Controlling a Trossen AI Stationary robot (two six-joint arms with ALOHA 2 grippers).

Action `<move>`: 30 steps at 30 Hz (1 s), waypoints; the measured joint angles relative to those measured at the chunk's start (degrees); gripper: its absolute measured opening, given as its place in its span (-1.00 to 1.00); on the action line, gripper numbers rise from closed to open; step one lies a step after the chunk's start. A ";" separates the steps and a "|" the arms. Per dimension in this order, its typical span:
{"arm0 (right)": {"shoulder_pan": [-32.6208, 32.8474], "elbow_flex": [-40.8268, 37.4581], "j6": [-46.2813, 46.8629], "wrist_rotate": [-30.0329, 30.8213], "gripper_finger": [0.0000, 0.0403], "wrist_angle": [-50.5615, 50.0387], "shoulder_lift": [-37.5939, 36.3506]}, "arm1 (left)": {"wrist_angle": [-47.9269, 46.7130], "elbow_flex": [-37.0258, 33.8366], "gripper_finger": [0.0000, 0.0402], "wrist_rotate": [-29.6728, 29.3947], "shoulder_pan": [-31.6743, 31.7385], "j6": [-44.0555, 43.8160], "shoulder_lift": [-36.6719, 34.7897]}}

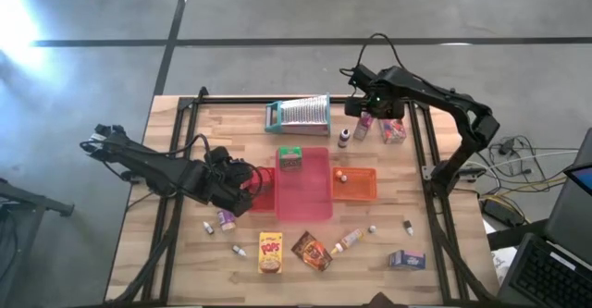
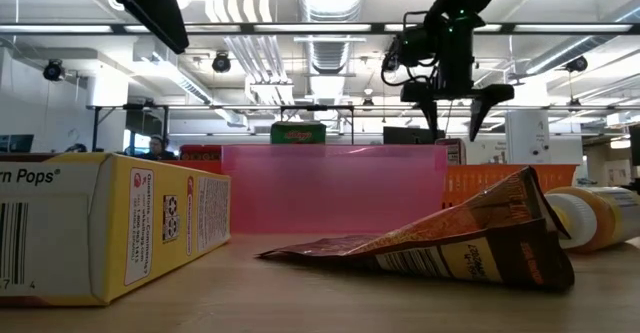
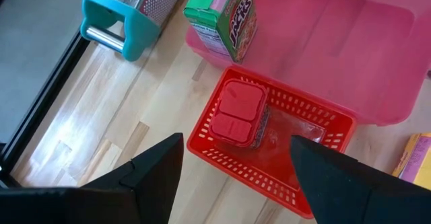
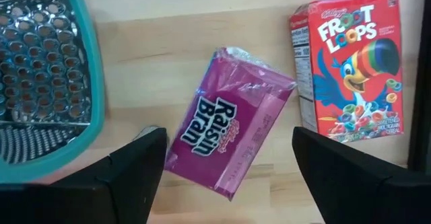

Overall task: Pick & Place Kitchen Items
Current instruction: Put the purple cereal box into the pink bin

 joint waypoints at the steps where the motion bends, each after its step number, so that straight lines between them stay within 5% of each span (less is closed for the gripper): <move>1: -0.02 -0.12 0.15 0.27 0.53 0.02 0.00 | 0.08 0.00 0.38 0.01 0.02 0.00 0.02; 30: -1.66 -7.85 -2.48 -0.08 0.13 6.92 -0.04 | 0.04 0.00 0.38 -0.01 0.00 0.00 0.00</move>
